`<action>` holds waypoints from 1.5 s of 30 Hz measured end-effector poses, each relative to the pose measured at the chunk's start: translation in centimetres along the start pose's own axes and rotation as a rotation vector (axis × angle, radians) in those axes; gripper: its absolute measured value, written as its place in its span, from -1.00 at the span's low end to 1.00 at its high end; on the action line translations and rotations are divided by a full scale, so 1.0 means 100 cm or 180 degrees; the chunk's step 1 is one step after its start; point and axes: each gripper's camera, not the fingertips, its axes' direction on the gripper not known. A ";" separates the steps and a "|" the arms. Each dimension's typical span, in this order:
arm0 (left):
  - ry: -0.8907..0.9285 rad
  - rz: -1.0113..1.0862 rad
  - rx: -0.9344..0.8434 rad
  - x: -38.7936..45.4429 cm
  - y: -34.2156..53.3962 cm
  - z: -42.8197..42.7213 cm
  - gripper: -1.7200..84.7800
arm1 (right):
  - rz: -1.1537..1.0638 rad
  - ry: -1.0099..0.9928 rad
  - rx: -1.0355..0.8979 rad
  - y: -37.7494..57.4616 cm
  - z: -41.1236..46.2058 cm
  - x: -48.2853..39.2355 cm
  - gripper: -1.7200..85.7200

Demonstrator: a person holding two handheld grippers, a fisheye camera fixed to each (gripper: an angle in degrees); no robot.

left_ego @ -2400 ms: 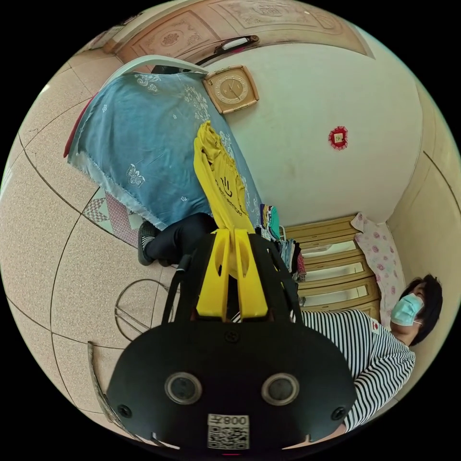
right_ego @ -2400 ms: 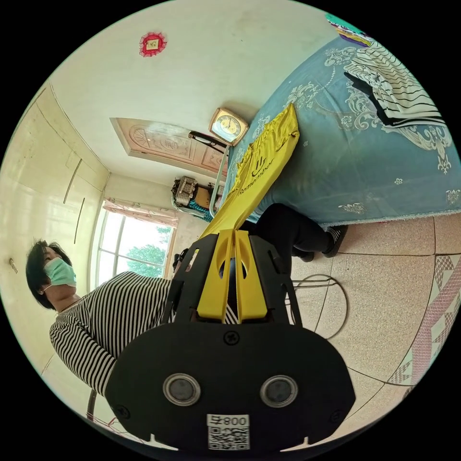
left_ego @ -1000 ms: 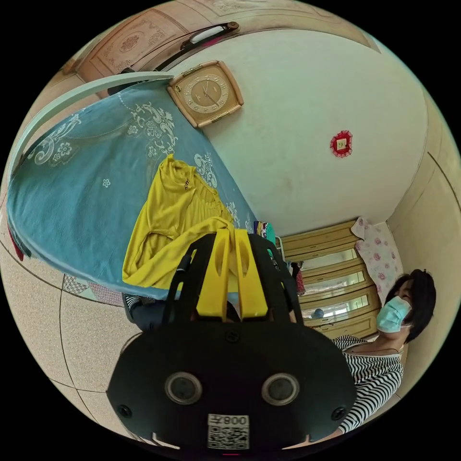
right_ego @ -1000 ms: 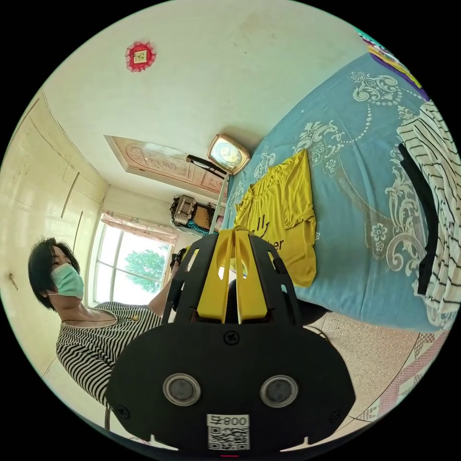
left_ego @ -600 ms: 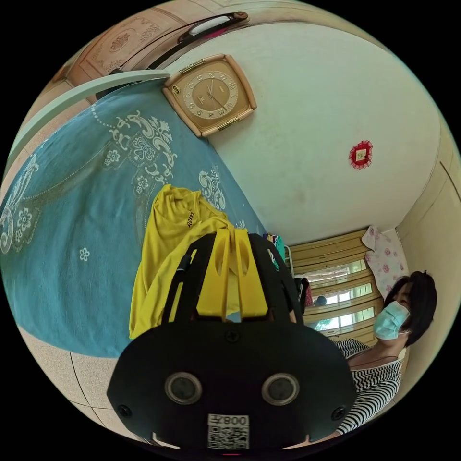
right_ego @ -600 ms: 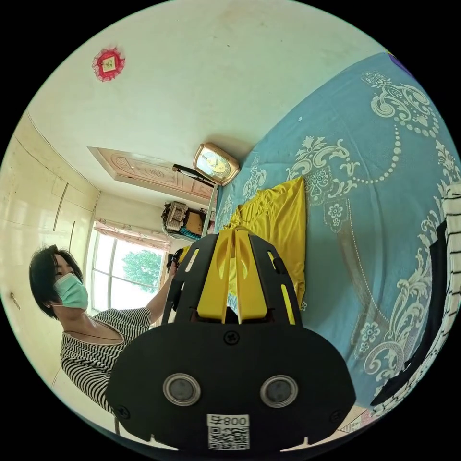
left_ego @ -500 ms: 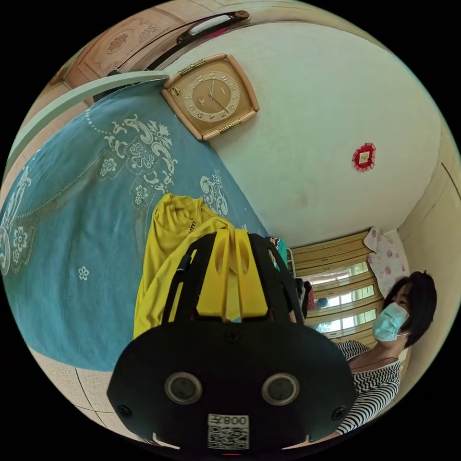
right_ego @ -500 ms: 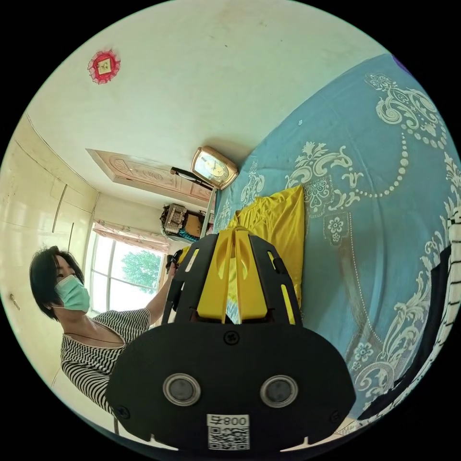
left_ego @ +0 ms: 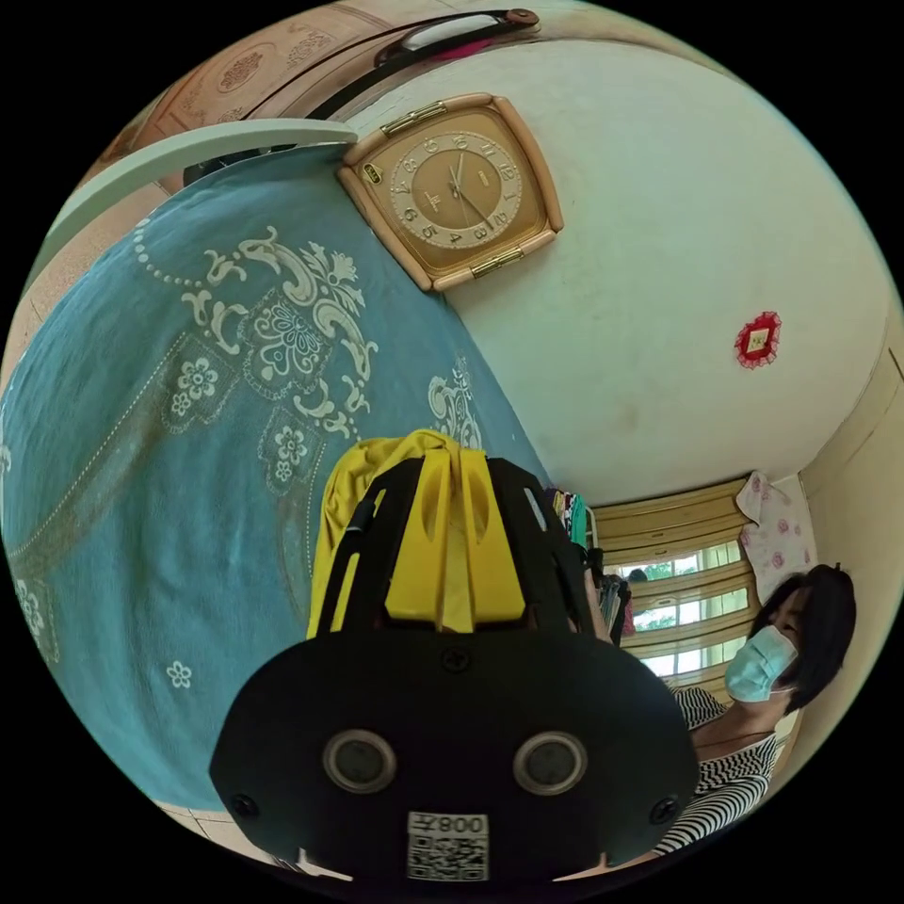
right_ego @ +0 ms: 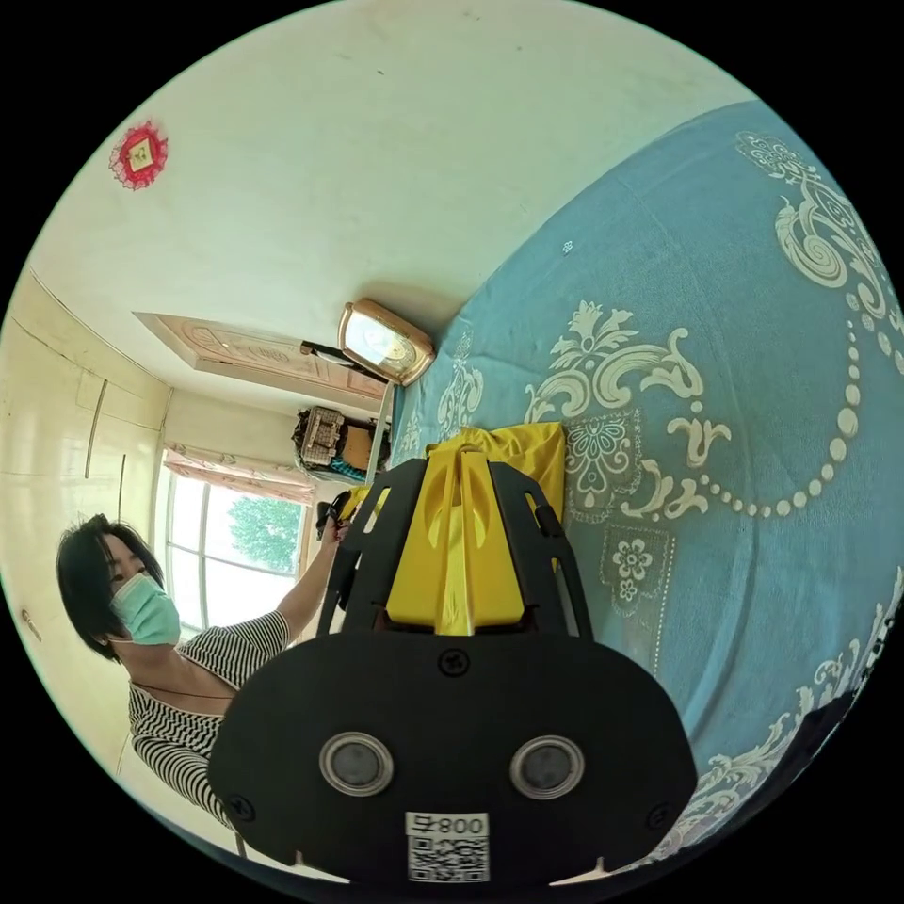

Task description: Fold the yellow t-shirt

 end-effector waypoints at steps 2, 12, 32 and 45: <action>-0.0062 -0.0007 -0.0018 -0.005 -0.024 0.018 -0.92 | 0.0021 0.0027 -0.0037 -0.019 0.009 0.000 -0.95; -0.0344 -0.0065 -0.0016 -0.028 -0.105 0.085 -0.91 | 0.0183 0.0213 -0.0166 -0.106 0.050 -0.004 -0.95; -0.0323 -0.0179 0.0083 -0.035 -0.158 0.172 -0.83 | 0.0354 0.0239 -0.0085 -0.148 0.074 -0.068 -0.94; -0.1625 0.2126 -0.1010 0.120 -0.110 0.338 -0.79 | -0.1420 0.1609 -0.0805 -0.123 0.195 -0.271 -0.93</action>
